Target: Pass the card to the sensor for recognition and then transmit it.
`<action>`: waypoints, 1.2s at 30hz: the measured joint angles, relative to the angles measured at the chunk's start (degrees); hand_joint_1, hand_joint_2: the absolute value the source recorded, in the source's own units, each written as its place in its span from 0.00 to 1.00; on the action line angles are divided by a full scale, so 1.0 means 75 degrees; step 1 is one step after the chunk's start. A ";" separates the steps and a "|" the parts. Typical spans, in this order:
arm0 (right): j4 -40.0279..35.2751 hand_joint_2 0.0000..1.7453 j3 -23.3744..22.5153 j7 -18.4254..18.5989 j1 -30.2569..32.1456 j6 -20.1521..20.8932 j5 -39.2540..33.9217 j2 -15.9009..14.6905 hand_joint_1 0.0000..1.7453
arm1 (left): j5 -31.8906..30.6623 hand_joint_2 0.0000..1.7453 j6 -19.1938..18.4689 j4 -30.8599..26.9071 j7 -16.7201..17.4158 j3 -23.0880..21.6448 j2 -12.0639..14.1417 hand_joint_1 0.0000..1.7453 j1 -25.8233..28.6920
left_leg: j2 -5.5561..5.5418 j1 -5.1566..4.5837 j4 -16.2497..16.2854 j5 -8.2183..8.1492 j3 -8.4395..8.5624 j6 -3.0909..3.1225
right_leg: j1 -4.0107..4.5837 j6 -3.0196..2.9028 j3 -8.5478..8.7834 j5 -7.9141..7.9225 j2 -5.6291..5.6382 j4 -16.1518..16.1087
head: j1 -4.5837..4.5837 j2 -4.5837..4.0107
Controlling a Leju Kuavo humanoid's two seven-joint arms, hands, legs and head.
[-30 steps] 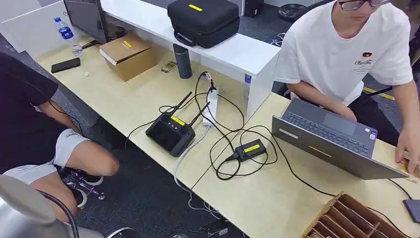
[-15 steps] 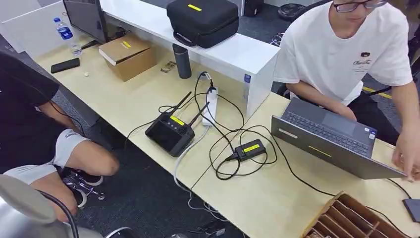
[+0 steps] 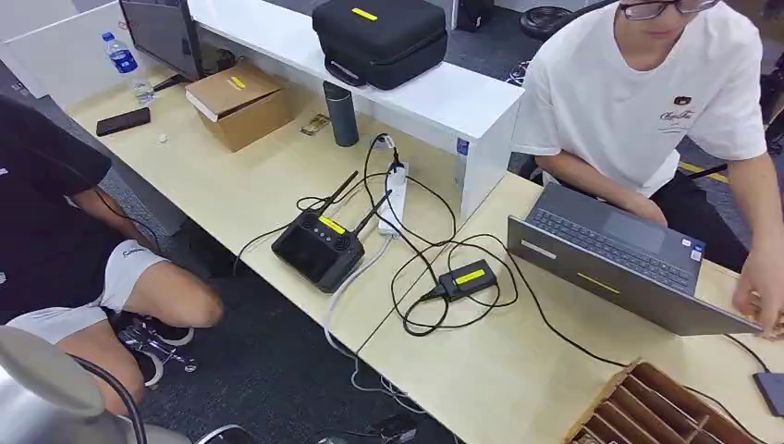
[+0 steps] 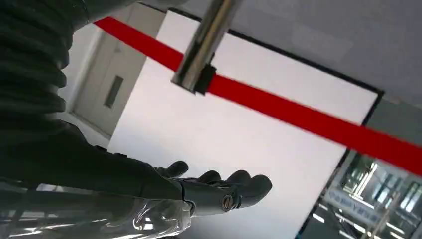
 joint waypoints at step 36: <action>0.0569 1.00 -0.1193 -0.0070 0.2791 0.0300 0.0148 0.4174 0.00 | 0.0359 1.00 0.0207 0.0000 0.0825 0.0542 -0.0093 0.00 0.0139 | 0.0014 0.0006 -0.0010 -0.0010 0.0012 -0.0011 | 0.0004 -0.0006 0.0000 -0.0015 0.0009 0.0003 | -0.0003 0.0000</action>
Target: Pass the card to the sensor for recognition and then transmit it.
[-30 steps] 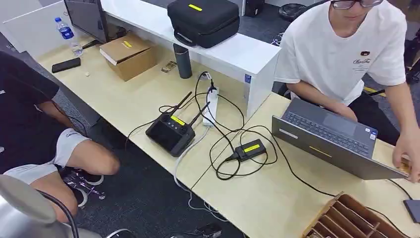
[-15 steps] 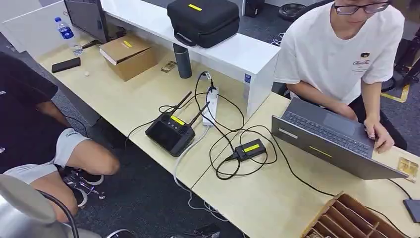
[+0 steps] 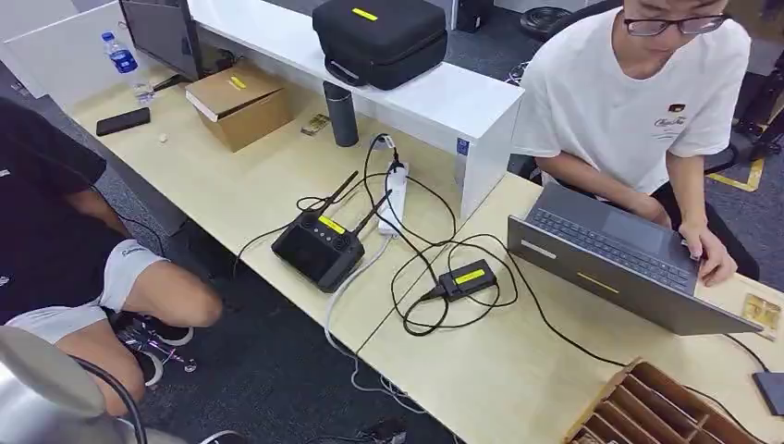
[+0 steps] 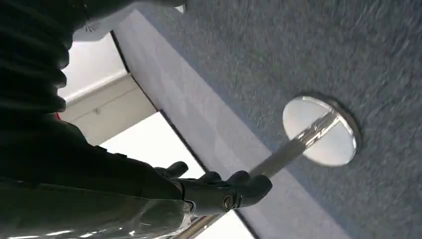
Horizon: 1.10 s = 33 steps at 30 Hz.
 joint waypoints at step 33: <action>0.0207 1.00 -0.0233 0.0376 0.0259 0.1535 0.0259 0.2398 0.00 | -0.0761 1.00 0.0189 0.0000 0.0175 -0.0015 -0.0064 0.00 -0.0044 | 0.0011 0.0001 -0.0001 -0.0001 0.0004 -0.0006 | -0.0001 -0.0005 0.0005 -0.0003 0.0012 0.0001 | 0.0003 0.0000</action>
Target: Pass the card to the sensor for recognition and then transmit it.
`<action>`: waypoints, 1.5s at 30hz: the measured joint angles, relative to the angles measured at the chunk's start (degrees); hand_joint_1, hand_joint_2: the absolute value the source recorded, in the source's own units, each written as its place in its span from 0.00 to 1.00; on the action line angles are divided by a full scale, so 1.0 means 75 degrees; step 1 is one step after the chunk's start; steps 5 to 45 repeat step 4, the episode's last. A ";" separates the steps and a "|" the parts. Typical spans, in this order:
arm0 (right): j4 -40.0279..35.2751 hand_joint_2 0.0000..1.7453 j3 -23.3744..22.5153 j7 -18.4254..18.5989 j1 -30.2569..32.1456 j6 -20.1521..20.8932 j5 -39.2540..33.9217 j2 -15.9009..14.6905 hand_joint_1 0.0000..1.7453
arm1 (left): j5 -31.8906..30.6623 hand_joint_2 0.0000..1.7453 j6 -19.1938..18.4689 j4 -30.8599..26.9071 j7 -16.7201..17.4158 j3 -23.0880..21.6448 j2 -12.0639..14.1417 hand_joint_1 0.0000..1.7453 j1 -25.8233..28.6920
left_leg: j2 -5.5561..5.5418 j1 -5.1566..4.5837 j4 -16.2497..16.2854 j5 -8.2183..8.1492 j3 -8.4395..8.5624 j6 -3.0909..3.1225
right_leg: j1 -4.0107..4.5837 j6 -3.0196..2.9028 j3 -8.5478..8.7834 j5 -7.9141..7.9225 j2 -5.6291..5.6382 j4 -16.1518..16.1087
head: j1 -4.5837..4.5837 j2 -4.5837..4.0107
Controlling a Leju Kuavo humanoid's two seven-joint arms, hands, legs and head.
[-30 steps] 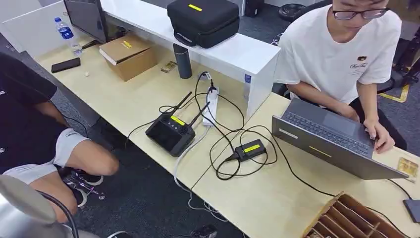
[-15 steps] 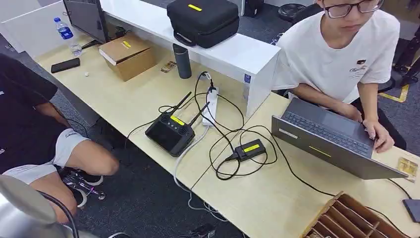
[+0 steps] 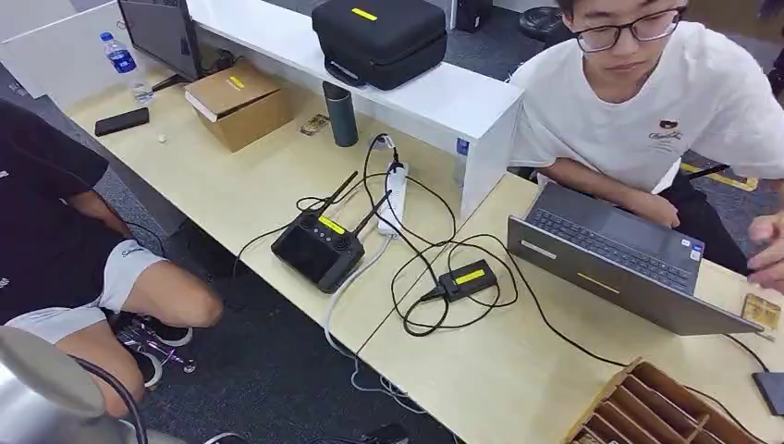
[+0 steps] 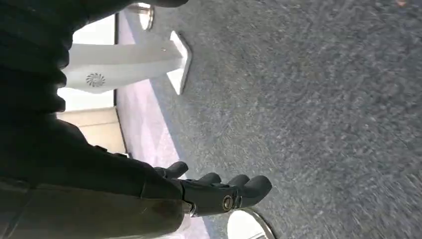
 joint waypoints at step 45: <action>0.0000 1.00 0.0000 0.0041 -0.0007 0.0161 -0.0018 0.0000 0.00 | -0.0021 1.00 -0.0061 0.0000 0.0026 -0.0058 0.0000 0.00 -0.0040 | 0.0000 -0.0001 0.0001 0.0000 0.0002 0.0000 | 0.0000 0.0000 0.0000 0.0000 0.0000 0.0000 | 0.0000 0.0000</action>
